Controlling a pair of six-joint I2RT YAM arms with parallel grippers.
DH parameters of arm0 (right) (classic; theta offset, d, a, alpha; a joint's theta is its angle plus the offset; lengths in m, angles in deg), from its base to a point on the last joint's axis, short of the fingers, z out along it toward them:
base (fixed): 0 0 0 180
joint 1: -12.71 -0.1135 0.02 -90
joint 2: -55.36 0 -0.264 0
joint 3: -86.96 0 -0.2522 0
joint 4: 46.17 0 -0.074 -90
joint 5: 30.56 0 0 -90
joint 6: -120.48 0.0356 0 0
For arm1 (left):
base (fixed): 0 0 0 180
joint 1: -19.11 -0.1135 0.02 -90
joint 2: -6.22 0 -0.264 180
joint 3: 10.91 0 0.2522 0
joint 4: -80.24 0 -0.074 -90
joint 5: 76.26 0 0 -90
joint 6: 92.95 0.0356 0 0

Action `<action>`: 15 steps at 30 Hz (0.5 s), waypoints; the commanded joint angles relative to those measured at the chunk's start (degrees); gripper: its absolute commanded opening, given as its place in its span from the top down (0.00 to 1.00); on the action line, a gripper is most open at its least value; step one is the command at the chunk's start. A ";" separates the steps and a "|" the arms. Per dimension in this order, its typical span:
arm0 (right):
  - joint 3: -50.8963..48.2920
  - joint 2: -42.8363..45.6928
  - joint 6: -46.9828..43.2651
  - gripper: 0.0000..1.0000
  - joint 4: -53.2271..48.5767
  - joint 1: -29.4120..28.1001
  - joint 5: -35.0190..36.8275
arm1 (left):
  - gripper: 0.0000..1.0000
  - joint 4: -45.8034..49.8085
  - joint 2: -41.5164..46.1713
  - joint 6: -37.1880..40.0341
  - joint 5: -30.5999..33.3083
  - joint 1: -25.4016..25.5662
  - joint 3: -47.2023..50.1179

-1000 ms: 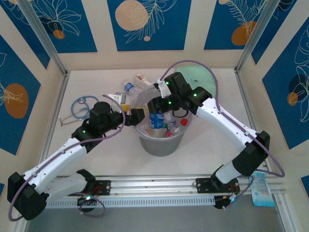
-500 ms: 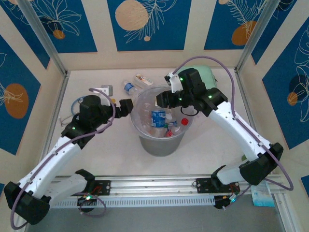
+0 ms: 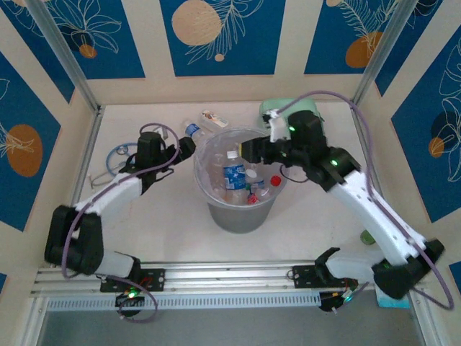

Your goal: Put the plastic bottles in the bin

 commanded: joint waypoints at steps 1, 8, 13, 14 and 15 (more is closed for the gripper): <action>-6.90 8.12 1.30 0.43 4.34 0.95 8.69 | 0.00 -4.60 -7.39 -3.49 1.06 -0.30 -5.62; -17.53 20.79 4.75 0.43 1.57 7.96 12.83 | 0.00 -9.75 -24.02 -11.58 0.81 0.03 -15.42; -20.38 23.16 5.15 0.44 -0.08 13.09 8.34 | 0.00 -11.02 -32.71 -14.27 1.33 0.19 -21.77; -20.78 23.23 4.90 0.44 -0.12 13.73 7.76 | 0.00 -10.37 -34.11 -14.35 1.16 0.36 -23.26; -21.30 23.21 4.63 0.44 -0.04 14.21 7.47 | 0.00 -10.08 -35.11 -14.52 1.33 0.56 -24.27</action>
